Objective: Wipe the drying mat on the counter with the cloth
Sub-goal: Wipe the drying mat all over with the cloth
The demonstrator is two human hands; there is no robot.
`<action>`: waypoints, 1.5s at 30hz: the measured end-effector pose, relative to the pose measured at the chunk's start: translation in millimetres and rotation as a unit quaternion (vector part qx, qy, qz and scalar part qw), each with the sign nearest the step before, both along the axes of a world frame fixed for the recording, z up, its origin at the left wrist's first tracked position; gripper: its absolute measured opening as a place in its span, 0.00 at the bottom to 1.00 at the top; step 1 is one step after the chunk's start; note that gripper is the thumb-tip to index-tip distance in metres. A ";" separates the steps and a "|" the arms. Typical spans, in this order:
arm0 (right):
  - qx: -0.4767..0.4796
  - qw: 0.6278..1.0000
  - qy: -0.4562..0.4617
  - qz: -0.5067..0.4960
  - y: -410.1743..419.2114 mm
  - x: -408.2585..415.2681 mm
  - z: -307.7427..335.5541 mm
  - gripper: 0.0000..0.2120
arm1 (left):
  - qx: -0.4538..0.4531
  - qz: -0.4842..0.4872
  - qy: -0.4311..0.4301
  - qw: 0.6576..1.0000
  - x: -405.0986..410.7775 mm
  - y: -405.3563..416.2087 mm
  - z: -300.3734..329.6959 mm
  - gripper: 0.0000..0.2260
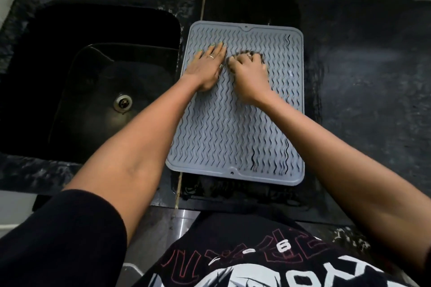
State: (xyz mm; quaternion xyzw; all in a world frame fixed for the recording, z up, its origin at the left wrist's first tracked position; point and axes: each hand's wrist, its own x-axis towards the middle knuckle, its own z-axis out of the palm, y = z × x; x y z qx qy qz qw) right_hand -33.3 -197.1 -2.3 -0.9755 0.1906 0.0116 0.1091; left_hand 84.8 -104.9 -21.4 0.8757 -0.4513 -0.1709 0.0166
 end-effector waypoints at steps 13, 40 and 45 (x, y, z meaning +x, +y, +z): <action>0.236 0.966 -0.075 -0.070 40.7 -74.6 42.8 0.14 | 0.066 -0.014 0.037 0.997 -8.7 0.1 12.8 0.28; 0.057 0.995 -0.057 -0.053 39.1 -56.7 16.2 0.18 | 0.062 -0.009 0.030 0.998 -40.3 27.7 11.9 0.27; -0.009 0.998 -0.060 -0.016 60.3 -77.6 -1.9 0.15 | 0.062 -0.005 0.036 0.997 -43.0 32.1 11.8 0.27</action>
